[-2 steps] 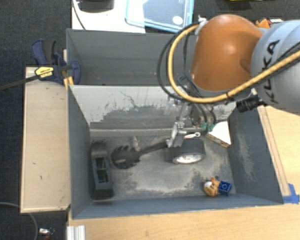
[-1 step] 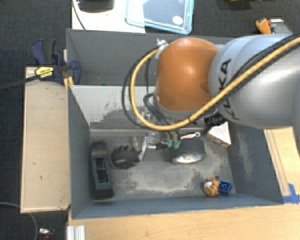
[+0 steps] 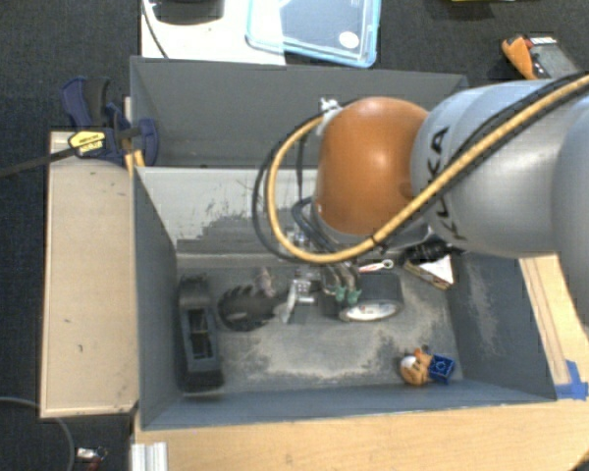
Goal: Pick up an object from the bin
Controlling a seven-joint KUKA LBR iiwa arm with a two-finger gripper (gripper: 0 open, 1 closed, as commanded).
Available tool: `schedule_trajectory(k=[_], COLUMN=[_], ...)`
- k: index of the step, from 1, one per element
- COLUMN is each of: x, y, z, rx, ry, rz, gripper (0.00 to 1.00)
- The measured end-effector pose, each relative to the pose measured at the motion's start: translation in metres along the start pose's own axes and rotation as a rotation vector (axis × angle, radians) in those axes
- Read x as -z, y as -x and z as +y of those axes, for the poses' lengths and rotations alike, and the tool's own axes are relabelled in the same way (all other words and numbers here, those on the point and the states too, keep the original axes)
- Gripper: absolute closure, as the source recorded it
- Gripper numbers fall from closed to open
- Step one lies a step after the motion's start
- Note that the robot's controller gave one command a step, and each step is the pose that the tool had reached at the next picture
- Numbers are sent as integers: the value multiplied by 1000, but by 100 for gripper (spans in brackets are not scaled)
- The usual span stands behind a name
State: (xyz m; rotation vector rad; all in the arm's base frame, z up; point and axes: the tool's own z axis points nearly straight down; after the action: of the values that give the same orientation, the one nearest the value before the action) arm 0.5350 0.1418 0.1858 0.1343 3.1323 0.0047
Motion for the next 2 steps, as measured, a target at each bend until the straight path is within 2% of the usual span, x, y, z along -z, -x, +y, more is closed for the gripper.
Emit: schedule_trajectory(k=[1, 2], x=[-34, -56], y=[26, 9], z=[49, 13], rx=[42, 0], ry=[1, 0], rz=[-4, 1], gripper=[0, 0])
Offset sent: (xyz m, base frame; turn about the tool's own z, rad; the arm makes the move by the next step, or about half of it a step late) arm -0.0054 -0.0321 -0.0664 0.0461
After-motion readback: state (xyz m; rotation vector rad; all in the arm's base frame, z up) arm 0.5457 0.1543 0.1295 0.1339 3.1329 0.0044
